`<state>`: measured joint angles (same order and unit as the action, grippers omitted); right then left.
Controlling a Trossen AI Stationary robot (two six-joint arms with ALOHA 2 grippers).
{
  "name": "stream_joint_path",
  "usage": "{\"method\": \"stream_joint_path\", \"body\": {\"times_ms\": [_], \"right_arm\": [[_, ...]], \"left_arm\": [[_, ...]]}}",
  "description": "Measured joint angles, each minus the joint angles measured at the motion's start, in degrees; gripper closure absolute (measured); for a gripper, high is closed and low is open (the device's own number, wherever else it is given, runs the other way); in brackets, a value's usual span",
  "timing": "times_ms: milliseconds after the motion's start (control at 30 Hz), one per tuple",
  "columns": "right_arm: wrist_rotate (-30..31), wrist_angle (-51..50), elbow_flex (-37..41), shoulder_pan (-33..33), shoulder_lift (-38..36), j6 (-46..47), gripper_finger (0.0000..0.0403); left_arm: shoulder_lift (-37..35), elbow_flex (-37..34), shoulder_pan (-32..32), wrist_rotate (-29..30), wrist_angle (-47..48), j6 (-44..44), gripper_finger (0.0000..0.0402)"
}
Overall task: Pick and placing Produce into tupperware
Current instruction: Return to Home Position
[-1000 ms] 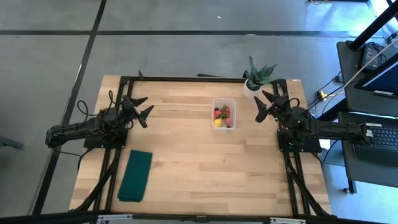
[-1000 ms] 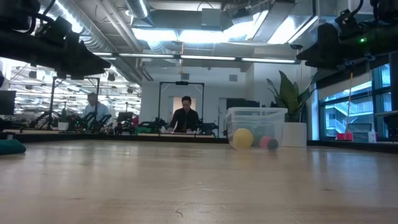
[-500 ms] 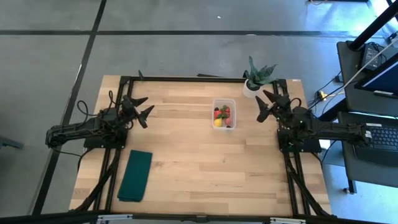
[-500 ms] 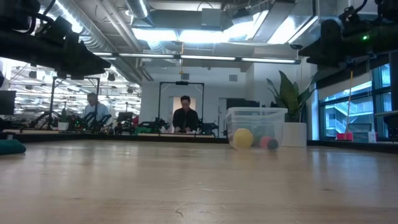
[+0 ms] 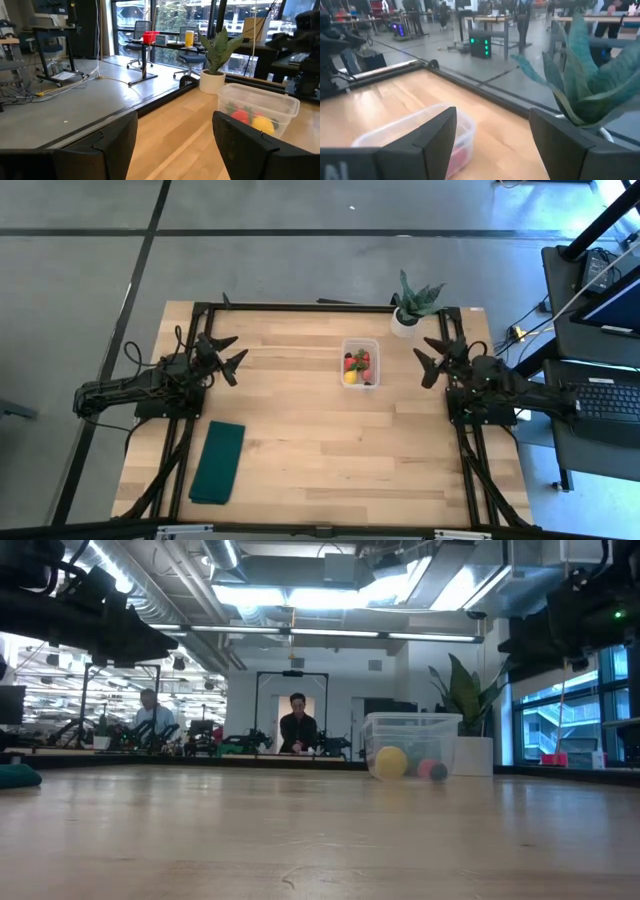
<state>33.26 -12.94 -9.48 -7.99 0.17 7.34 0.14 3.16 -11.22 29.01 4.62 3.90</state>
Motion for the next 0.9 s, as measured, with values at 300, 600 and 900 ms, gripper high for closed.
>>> {"method": "stream_joint_path", "body": {"times_ms": [300, 600, 900], "right_arm": [[4.91, 9.82, 1.07, 0.00, -0.09, -0.98, 0.0150], [6.11, 10.31, 5.90, 0.00, -0.05, 1.07, 0.0150], [7.17, 11.39, 7.17, 0.00, 0.33, -1.47, 0.0150]], "left_arm": [[0.00, 0.00, 0.02, 0.03, 0.00, -0.02, 0.0152], [0.00, 0.00, 0.02, 0.05, 0.00, 0.00, 0.0152], [0.00, 0.00, 0.02, 0.12, 0.02, -0.02, 0.0152]]}}
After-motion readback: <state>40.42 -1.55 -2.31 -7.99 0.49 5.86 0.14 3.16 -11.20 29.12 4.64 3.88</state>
